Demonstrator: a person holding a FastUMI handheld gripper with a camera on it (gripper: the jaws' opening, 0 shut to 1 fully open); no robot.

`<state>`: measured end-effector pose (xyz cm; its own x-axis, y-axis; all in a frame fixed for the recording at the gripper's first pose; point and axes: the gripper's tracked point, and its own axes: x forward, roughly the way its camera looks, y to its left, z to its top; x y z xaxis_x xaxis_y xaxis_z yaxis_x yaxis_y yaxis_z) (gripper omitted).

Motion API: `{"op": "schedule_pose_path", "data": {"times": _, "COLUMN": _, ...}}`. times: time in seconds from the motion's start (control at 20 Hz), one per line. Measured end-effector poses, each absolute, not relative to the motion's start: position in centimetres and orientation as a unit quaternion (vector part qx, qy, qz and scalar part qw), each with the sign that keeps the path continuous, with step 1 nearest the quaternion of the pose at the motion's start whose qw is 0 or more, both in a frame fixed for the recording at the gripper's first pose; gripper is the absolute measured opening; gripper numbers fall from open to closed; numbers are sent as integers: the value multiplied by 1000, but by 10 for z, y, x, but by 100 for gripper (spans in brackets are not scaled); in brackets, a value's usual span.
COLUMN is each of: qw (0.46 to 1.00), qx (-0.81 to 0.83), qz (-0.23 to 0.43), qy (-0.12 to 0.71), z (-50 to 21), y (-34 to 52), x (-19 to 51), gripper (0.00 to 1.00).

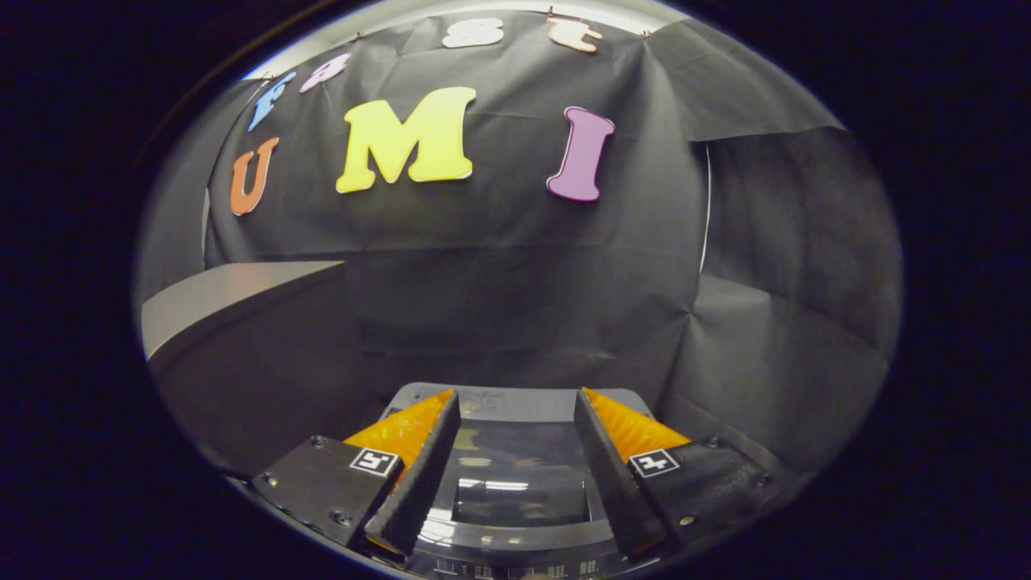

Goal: Put the clothes into the washing machine and then close the washing machine lid.

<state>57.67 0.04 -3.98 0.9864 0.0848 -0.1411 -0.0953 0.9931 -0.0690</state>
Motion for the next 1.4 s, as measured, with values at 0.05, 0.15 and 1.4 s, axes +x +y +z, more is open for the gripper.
{"op": "schedule_pose_path", "data": {"times": 0.05, "qw": 996, "qx": -39, "qz": 46, "qy": 71, "z": -43, "y": 2, "x": 574, "gripper": 90}}
{"op": "schedule_pose_path", "data": {"times": 0.15, "qw": 995, "qx": -43, "qz": 49, "qy": 76, "z": -48, "y": 6, "x": 563, "gripper": 89}}
{"op": "schedule_pose_path", "data": {"times": 1.4, "qw": 998, "qx": -17, "qz": -32, "qy": 47, "z": -67, "y": -15, "x": 95, "gripper": 92}}
